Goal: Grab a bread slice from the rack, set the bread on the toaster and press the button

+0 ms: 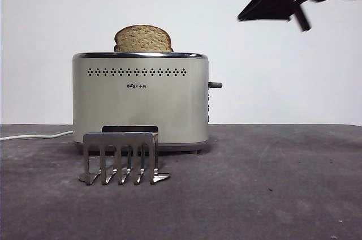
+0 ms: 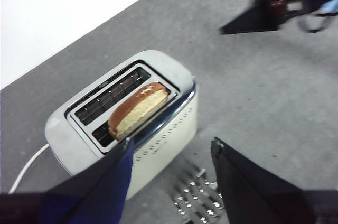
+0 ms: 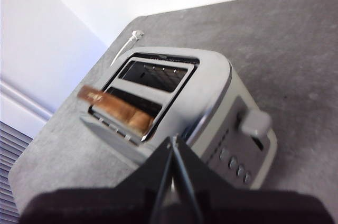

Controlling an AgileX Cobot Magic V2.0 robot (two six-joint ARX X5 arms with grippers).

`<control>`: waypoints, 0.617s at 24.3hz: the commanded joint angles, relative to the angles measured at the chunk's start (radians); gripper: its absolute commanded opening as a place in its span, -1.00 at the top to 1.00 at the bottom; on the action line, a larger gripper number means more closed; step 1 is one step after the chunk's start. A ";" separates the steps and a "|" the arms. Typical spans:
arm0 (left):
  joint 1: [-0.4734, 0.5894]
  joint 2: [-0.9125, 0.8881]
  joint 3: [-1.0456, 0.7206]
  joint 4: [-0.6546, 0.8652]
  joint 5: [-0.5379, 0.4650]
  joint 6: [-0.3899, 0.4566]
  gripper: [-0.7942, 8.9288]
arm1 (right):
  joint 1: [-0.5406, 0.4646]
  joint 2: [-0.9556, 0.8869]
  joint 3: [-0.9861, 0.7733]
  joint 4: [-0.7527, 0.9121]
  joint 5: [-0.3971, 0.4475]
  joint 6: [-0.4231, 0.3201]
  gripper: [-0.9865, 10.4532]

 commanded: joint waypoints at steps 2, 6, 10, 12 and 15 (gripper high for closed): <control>-0.002 -0.025 0.002 -0.034 0.045 -0.034 0.32 | 0.016 0.103 0.075 0.006 0.003 0.012 0.85; -0.002 -0.041 0.002 -0.066 0.091 -0.034 0.32 | 0.024 0.203 0.143 0.006 0.008 0.012 0.85; -0.002 -0.042 0.002 -0.080 0.104 -0.034 0.32 | 0.034 0.282 0.189 0.006 0.033 0.004 0.85; -0.002 -0.042 0.002 -0.089 0.104 -0.034 0.32 | 0.038 0.315 0.205 0.006 0.034 -0.005 0.85; -0.002 -0.042 0.002 -0.094 0.103 -0.034 0.32 | 0.044 0.345 0.216 0.010 0.052 -0.015 0.85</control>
